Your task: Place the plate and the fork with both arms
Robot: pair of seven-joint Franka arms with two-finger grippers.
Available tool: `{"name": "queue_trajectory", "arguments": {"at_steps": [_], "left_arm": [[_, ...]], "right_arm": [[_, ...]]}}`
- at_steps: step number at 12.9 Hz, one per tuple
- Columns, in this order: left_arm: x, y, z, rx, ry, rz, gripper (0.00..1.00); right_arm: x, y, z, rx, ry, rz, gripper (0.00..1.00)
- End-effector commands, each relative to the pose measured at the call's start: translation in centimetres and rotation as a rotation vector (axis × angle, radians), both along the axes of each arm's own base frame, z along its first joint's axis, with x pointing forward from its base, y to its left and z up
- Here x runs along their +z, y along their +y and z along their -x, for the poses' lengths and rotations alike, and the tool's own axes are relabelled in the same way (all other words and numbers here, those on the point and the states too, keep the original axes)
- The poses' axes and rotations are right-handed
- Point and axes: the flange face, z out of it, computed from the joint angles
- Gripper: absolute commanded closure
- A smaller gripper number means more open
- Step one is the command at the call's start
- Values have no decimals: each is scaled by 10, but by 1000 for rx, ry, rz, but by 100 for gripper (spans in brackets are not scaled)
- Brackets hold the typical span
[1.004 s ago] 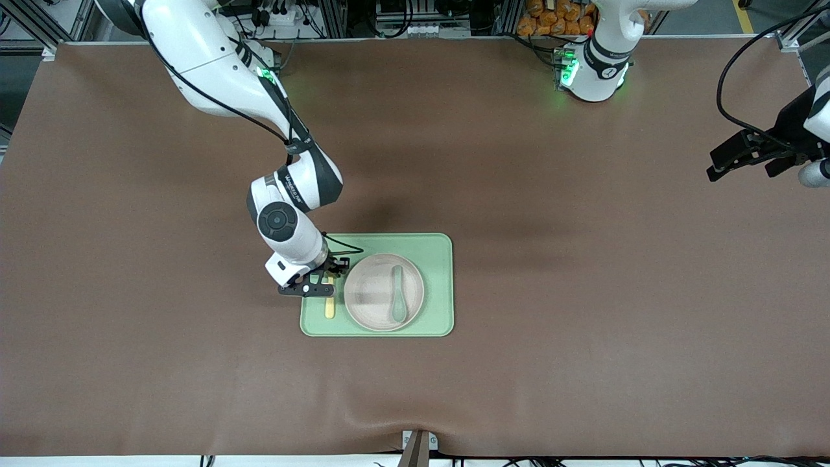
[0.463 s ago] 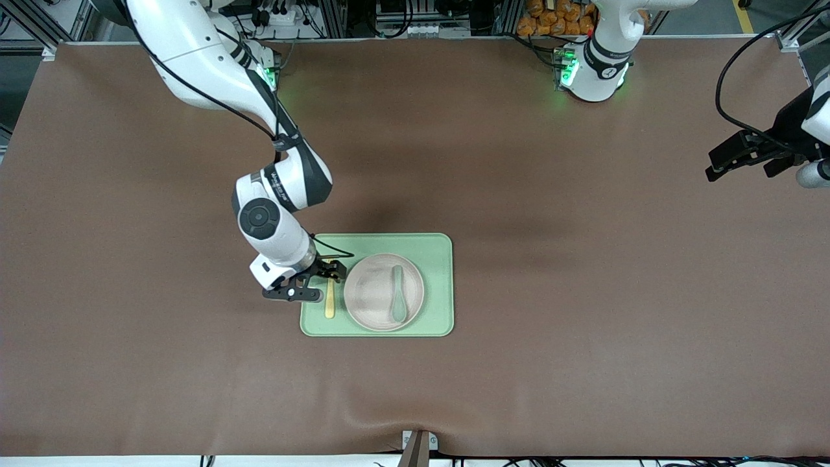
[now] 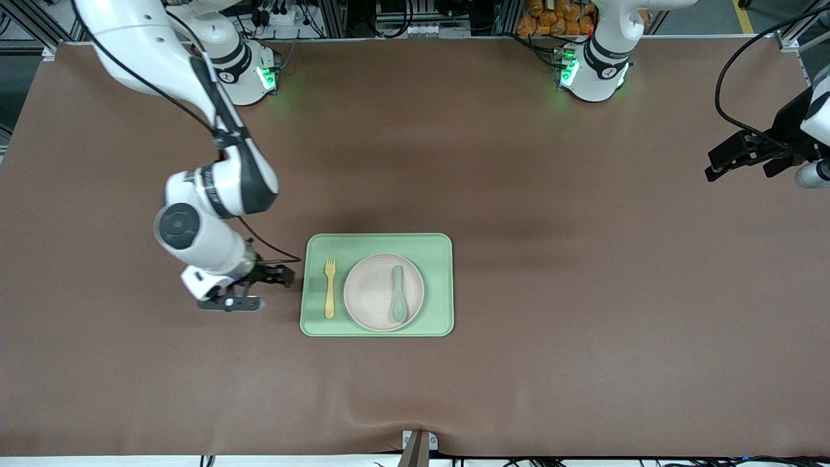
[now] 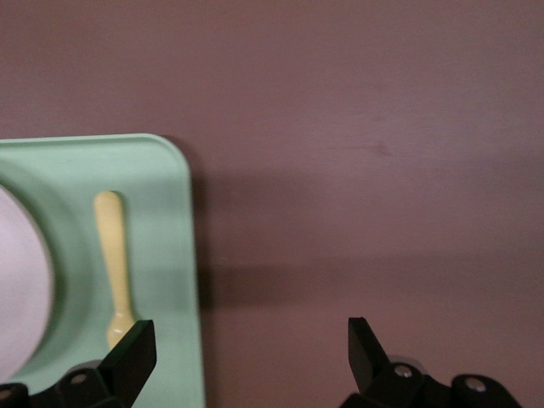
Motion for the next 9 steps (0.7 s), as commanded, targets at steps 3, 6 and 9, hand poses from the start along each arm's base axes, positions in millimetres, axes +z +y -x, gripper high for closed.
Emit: {"name": "queue_trajectory", "arguments": {"at_steps": [3, 6, 9], "left_arm": [[1, 1, 2, -16, -7, 13, 0], [2, 1, 2, -16, -8, 12, 0], [2, 0, 2, -17, -8, 12, 0]], "right_arm": [[81, -124, 17, 123, 33, -28, 0], [134, -163, 41, 128, 73, -39, 0], [196, -170, 65, 121, 137, -41, 0]]}}
